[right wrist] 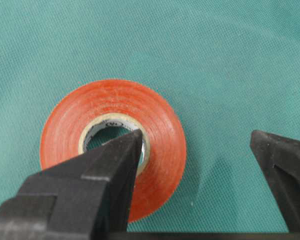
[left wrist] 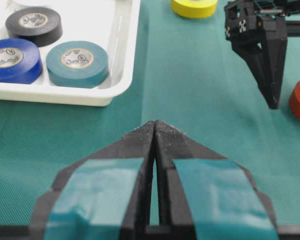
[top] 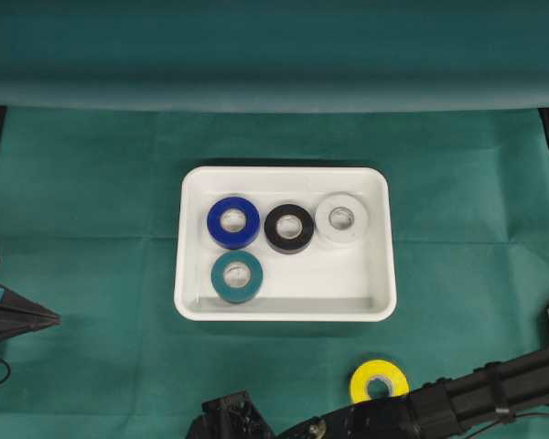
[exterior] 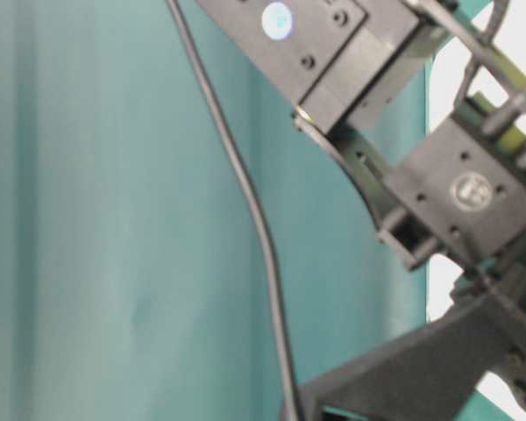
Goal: Put the tape into the white case with the right arm.
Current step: 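Reach the right gripper to the red tape roll at front and grasp it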
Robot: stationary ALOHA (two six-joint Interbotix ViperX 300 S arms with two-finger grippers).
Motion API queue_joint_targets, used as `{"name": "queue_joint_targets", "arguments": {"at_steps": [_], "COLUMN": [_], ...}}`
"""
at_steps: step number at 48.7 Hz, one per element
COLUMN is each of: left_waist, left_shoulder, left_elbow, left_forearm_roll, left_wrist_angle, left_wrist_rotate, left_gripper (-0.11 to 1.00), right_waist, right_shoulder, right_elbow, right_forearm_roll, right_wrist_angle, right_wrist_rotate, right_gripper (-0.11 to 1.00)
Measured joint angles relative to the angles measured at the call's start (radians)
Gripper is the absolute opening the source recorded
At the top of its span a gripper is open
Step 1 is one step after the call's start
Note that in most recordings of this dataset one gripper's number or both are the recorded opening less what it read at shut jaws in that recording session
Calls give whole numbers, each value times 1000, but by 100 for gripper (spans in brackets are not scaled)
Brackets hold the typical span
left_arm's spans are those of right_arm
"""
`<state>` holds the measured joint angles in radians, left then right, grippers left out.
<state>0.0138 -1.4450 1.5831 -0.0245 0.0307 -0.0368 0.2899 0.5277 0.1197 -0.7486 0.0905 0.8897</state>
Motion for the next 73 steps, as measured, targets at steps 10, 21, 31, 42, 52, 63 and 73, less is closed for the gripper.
{"name": "queue_joint_targets", "arguments": {"at_steps": [10, 21, 31, 42, 52, 63, 73], "left_waist": [0, 0, 0, 0, 0, 0, 0], "left_shoulder": [0, 0, 0, 0, 0, 2, 2], "left_elbow": [0, 0, 0, 0, 0, 0, 0], "left_forearm_roll": [0, 2, 2, 0, 0, 2, 0], "left_wrist_angle": [0, 0, 0, 0, 0, 0, 0], "left_wrist_rotate": [0, 0, 0, 0, 0, 0, 0], "left_gripper": [0, 0, 0, 0, 0, 0, 0], "right_waist": [9, 18, 25, 23, 26, 26, 26], "right_shoulder": [31, 40, 40, 40, 38, 12, -54], "right_elbow": [-29, -55, -66, -67, -69, -61, -55], "right_forearm_roll": [46, 75, 98, 100, 100, 100, 98], "right_wrist_angle": [17, 64, 98, 101, 103, 132, 201], "right_wrist_rotate": [0, 0, 0, 0, 0, -5, -5], "right_gripper": [45, 37, 5, 3, 3, 2, 2]}}
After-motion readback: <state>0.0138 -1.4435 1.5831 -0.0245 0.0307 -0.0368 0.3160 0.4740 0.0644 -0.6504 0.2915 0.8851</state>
